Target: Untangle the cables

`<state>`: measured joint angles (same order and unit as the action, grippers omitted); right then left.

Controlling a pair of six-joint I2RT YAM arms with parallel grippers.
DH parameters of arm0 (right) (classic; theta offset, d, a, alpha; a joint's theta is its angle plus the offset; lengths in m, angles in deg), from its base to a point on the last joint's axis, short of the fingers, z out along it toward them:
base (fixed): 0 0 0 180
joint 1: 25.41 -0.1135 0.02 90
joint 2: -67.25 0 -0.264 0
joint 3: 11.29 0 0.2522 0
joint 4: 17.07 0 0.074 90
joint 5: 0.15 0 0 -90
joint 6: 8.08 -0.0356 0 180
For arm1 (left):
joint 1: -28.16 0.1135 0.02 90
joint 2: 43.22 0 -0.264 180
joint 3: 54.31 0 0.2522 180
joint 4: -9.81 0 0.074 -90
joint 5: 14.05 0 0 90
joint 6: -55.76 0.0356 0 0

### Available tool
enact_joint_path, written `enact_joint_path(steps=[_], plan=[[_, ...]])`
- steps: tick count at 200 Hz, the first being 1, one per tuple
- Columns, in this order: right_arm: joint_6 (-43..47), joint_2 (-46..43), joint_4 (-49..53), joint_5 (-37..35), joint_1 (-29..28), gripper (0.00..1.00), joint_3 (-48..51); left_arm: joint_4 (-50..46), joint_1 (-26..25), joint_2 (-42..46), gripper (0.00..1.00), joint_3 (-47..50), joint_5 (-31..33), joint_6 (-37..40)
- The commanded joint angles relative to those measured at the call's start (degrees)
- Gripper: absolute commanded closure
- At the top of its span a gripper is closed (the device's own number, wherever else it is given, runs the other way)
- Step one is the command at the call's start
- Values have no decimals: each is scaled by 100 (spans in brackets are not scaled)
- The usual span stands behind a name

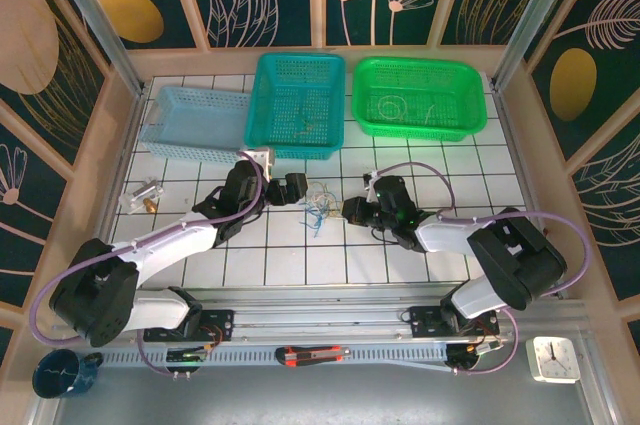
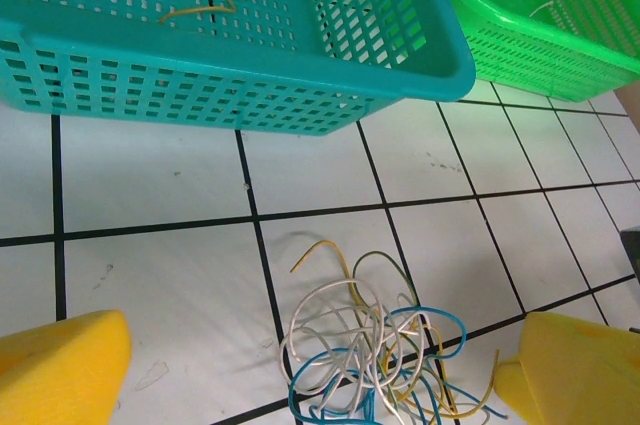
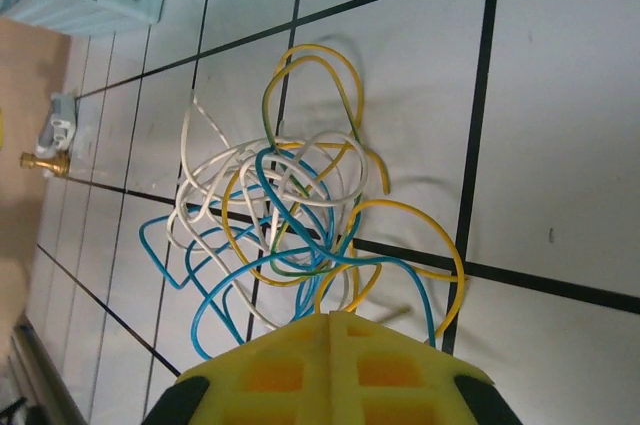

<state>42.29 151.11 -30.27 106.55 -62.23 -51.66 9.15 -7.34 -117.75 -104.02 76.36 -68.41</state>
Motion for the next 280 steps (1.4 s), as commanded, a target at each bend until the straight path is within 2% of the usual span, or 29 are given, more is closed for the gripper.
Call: enact_joint_path(steps=[1, 63, 79, 91, 113, 130, 175, 218, 253, 280], plan=[[43, -95, -164, 59, -33, 100, -103, 120, 31, 17, 1, -40, -115, 94], [208, -666, 343, -89, -36, 100, -274, 243, 30, 148, 1, 139, -305, 478], [220, -679, 466, -234, -23, 77, -229, 281, 34, 140, 1, 148, -335, 469], [195, -631, 463, -278, -7, 65, -166, 317, 27, 131, 1, 166, -336, 448], [117, -488, 300, -309, 10, 53, -69, 349, 34, 96, 1, 149, -379, 423], [41, -317, 133, -300, 35, 48, -46, 339, 34, 79, 1, 141, -385, 425], [-204, 135, -384, -34, 133, 48, -6, 324, 31, 96, 1, 151, -399, 421], [-406, 390, -851, 264, 264, 59, 41, 350, 30, 96, 1, 184, -414, 403], [-472, 457, -1019, 424, 324, 73, 59, 364, 34, 87, 1, 184, -431, 403], [-492, 490, -1063, 473, 324, 73, 94, 367, 28, 78, 1, 168, -445, 403]])
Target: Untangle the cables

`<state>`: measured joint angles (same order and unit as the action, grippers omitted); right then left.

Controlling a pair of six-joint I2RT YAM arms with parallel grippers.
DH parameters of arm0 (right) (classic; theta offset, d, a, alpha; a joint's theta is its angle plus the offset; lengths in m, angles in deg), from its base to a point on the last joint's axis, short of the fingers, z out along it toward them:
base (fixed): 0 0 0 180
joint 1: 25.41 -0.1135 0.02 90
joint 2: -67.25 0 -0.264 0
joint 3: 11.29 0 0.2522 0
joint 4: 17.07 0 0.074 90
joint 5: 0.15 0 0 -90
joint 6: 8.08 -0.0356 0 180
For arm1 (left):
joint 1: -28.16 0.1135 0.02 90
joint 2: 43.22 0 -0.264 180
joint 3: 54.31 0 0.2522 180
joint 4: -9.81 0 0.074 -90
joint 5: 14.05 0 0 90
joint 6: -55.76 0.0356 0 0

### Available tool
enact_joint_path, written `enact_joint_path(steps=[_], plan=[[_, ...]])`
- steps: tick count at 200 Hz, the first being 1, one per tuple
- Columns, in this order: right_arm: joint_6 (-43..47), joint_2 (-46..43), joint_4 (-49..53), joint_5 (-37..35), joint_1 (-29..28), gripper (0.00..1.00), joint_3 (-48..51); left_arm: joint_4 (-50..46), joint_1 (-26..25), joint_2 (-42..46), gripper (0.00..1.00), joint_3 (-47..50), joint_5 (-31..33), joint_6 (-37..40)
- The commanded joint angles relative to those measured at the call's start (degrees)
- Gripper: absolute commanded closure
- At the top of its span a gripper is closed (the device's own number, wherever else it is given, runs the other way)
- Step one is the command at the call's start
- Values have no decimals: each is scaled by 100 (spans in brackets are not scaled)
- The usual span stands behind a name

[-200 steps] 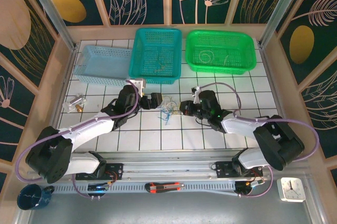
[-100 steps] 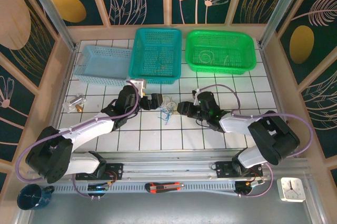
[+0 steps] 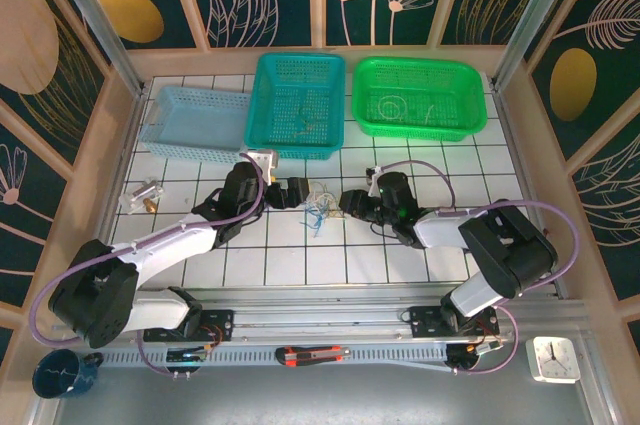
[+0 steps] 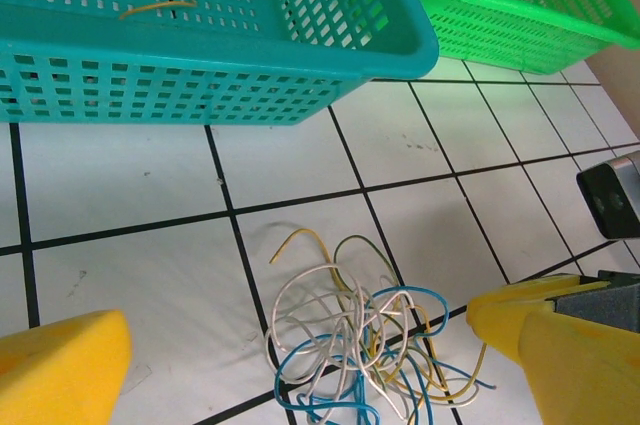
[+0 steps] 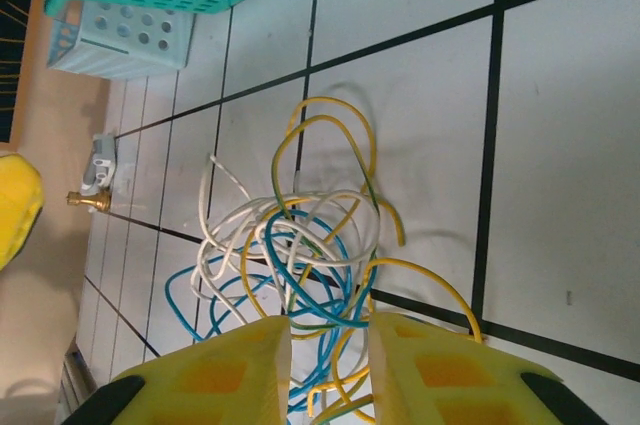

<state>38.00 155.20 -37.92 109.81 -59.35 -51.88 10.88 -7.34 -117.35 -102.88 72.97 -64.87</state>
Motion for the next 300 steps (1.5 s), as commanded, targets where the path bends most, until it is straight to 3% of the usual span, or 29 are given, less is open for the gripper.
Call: enact_joint_path(steps=[1, 39, 106, 127, 165, 262, 300], plan=[[-64, 82, -304, 148, 36, 73, 120, 195, 27, 39, 1, 58, -106, 49], [-102, 108, -361, 191, 36, 65, 177, 212, 29, 32, 1, 44, -138, 40], [-174, 222, -512, 271, 36, 60, 187, 196, 33, 74, 1, 27, -148, 23], [-187, 230, -538, 296, 36, 67, 178, 187, 34, 94, 1, 27, -151, 22], [-205, 171, -539, 391, 37, 100, 134, 182, 33, 109, 1, 22, -118, 60], [269, -1473, 996, 262, 27, 100, -693, 498, 34, 114, 1, 202, -210, 154], [455, -1830, 1453, 234, 22, 100, -999, 680, 35, 42, 1, 176, -530, 269]])
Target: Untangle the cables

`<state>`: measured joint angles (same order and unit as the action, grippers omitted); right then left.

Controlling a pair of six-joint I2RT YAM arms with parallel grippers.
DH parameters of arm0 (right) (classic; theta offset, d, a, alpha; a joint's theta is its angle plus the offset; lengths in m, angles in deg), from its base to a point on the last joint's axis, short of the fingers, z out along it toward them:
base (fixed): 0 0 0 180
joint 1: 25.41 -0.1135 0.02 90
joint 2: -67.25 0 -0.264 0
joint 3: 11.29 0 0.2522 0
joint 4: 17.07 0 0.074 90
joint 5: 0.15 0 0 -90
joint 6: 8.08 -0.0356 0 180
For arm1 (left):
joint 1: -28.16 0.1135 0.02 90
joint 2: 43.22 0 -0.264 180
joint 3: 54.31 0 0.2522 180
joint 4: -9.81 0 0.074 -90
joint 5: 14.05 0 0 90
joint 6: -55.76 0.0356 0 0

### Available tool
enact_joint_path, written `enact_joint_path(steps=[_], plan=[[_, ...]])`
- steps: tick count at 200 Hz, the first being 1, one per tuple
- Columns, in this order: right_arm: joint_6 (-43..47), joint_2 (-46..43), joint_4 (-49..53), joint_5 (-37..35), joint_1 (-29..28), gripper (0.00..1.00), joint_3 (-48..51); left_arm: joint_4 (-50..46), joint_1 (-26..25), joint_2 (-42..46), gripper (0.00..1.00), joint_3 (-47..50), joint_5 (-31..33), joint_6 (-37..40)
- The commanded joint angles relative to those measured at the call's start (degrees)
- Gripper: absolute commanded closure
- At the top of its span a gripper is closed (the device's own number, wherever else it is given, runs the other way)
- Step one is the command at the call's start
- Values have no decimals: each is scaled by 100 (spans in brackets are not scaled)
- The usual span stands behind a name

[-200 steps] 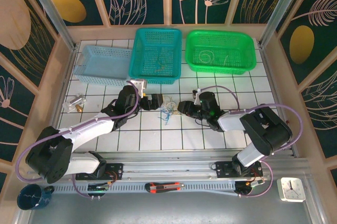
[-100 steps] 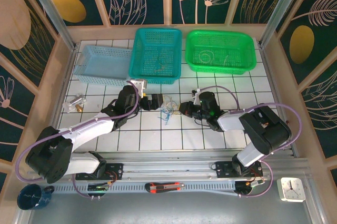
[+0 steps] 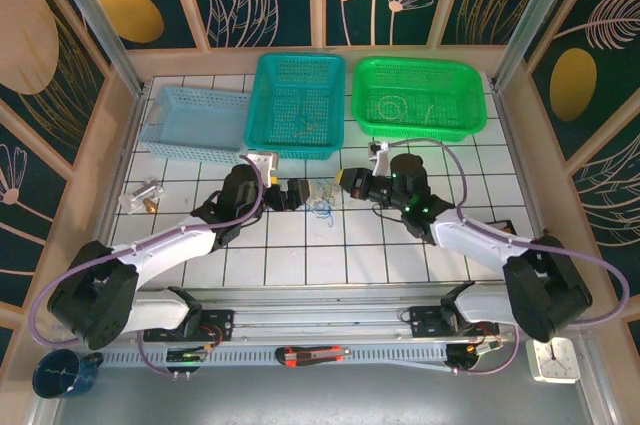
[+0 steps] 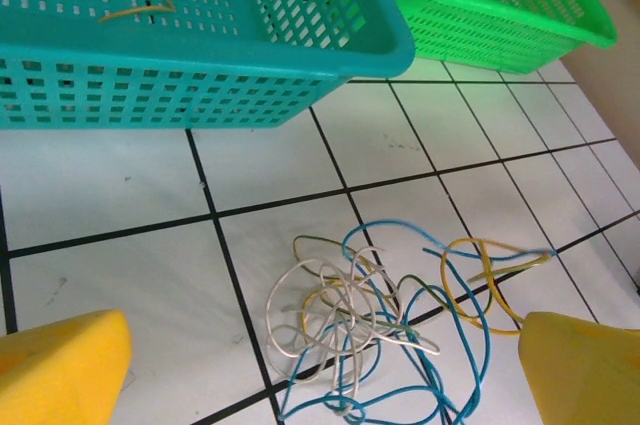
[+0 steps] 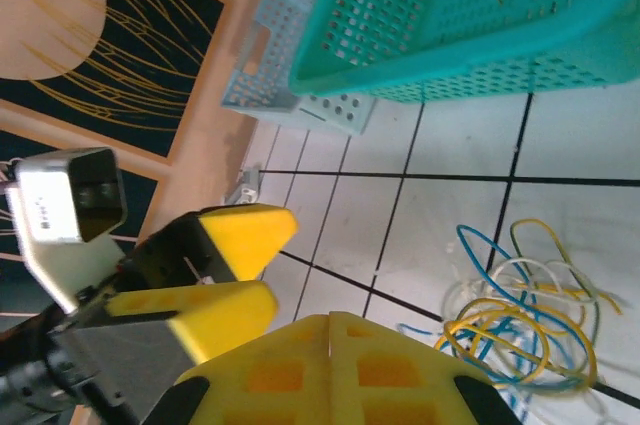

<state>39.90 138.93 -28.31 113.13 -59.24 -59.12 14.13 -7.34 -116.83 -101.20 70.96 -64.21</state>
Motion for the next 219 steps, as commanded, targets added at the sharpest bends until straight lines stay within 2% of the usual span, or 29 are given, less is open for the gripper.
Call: enact_joint_path(steps=[1, 58, 106, 150, 176, 219], plan=[[269, -205, 498, -98, 14, 100, -285, 358, 35, -12, 1, -1, -345, 207], [331, -286, 679, -44, -34, 100, -528, 827, -126, -273, 1, -67, -1126, 523], [340, -294, 743, -51, -111, 100, -595, 1137, -543, -572, 1, -222, -1210, 850], [282, -361, 772, -70, -265, 100, -735, 1411, -685, -1145, 1, -537, -1056, 958], [269, -492, 868, -114, -376, 100, -874, 1583, -692, -1470, 14, -725, -917, 984], [230, -834, 1037, -131, -409, 100, -1256, 1862, -698, -1975, 54, -711, -1047, 920]])
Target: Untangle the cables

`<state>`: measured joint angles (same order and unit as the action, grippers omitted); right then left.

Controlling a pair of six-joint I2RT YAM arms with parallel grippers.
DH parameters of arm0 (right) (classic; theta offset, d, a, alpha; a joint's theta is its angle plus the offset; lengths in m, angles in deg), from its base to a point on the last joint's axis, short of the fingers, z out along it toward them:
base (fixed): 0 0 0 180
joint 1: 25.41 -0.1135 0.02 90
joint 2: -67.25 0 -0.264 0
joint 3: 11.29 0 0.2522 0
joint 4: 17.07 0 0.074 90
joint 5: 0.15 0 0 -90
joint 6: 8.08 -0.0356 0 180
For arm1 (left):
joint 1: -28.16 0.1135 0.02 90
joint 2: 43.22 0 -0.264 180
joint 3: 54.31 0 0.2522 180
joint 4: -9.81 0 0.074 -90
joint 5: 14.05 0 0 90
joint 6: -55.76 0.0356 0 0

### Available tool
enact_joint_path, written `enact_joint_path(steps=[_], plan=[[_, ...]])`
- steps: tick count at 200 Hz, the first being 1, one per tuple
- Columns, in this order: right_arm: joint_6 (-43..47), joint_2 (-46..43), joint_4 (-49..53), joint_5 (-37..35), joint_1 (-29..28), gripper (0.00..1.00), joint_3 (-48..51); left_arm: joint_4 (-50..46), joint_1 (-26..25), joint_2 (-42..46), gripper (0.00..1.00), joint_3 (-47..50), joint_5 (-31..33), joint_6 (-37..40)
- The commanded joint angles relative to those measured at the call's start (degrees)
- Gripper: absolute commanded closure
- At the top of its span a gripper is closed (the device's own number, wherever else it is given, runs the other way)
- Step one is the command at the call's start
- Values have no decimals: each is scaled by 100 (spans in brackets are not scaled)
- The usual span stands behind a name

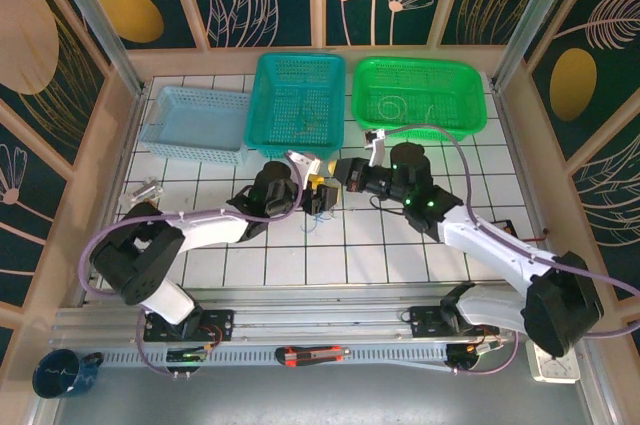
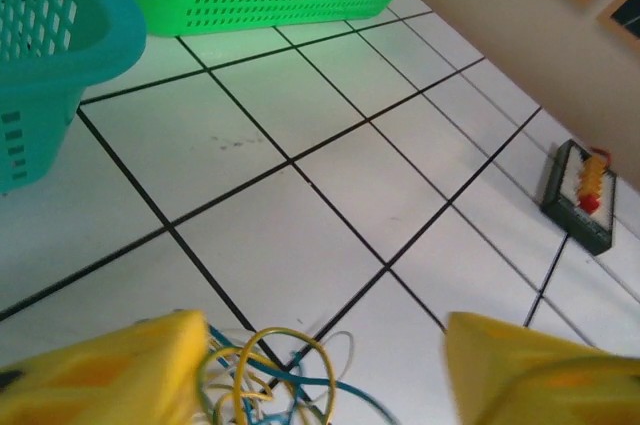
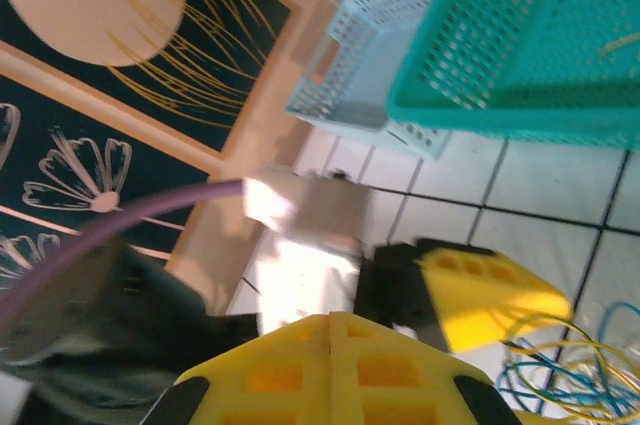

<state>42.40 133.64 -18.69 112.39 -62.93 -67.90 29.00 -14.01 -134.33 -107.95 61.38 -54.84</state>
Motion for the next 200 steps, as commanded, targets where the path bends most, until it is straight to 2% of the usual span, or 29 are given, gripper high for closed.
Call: enact_joint_path(steps=[1, 14, 21, 78, 139, 157, 171, 200], plan=[[-15, -317, 81, -62, -42, 100, -384, 386, -25, -233, 55, -32, -94, -16], [2, -380, 130, -66, -34, 100, -539, 477, -28, -308, 66, 72, -128, -66], [27, -409, 160, -60, -32, 100, -642, 531, -29, -341, 68, 151, -122, -95], [317, -427, 249, -84, 99, 100, -1811, 761, -30, -414, 65, 632, -81, -233], [160, -322, -392, -64, 553, 100, -2645, 924, -28, -387, 63, 871, -92, -356], [121, -174, -522, -60, 587, 100, -2752, 917, -33, -260, 55, 884, -129, -421], [113, 2, -599, -57, 863, 100, -2806, 924, -29, -80, 47, 890, -152, -509], [165, 489, -764, -89, 1080, 100, -2824, 857, -26, 457, 15, 928, 15, -768]])
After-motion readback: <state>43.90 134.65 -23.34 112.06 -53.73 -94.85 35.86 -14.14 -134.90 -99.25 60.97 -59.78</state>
